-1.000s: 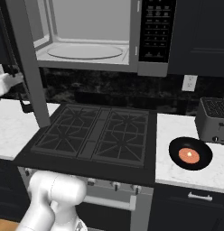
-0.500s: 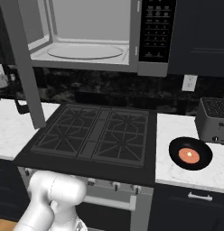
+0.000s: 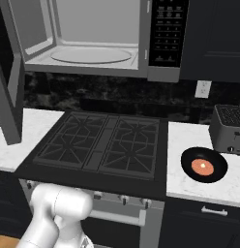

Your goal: Open the microwave, place the bowl with waffle inside the microwave, then close the microwave door and turn it on.

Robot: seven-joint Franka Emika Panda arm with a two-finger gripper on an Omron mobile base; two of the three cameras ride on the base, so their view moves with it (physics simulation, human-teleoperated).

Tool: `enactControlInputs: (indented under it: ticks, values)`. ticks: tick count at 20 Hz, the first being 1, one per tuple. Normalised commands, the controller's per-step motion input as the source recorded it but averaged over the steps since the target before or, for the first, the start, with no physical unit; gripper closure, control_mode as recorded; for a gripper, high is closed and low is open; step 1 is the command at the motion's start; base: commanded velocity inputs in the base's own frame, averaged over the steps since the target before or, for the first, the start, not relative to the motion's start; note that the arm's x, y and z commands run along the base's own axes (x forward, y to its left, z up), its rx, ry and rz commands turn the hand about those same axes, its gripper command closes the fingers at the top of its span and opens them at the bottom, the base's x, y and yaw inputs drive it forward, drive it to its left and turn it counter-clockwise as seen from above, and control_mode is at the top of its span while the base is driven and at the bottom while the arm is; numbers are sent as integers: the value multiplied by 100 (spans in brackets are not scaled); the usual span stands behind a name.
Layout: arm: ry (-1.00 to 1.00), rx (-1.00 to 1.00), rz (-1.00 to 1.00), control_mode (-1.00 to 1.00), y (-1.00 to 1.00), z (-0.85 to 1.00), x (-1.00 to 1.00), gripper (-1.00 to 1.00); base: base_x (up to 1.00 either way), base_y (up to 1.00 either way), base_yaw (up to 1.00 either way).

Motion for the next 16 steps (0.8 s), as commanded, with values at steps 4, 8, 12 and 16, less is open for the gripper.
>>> enactControlInputs:
  ticks: [4, 8, 12, 16]
  values:
    - [-11, 6, 0, -100, 0, 15, -74, -100, 0, 0, 0]
    - [-9, 11, -4, -100, 0, 14, -68, -100, 0, 0, 0]
    - [-15, 14, -8, -100, 0, 3, -74, -100, 0, 0, 0]
    - [1, 2, 8, -100, 9, 8, -49, -100, 0, 0, 0]
